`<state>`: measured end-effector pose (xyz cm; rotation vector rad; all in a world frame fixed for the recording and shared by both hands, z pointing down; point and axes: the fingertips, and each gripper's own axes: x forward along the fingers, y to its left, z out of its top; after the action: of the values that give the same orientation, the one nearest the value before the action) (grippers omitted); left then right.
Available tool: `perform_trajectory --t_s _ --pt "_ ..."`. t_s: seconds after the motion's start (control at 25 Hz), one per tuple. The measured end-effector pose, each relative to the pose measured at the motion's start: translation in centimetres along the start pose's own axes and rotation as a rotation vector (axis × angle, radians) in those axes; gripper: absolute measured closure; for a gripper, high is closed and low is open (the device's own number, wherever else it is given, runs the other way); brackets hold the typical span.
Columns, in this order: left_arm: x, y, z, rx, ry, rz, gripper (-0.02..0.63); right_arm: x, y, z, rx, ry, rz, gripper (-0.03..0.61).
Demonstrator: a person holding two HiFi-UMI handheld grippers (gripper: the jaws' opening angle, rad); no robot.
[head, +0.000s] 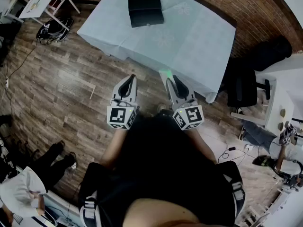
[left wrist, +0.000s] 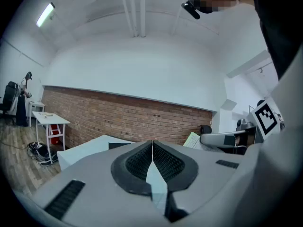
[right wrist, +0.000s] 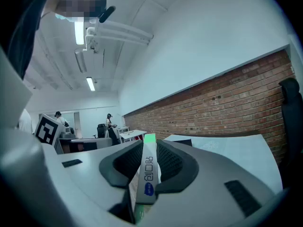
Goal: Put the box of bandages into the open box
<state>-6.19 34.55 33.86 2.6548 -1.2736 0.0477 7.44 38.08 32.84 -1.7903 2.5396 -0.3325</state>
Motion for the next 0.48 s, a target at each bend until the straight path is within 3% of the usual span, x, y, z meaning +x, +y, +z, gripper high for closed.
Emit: perform_trajectory --t_s 0.48 --pt "0.1 0.5 1.0 0.02 -0.053 0.053 0.58 0.4 -0.9 -0.2 0.006 0.01 -0.01 0.474"
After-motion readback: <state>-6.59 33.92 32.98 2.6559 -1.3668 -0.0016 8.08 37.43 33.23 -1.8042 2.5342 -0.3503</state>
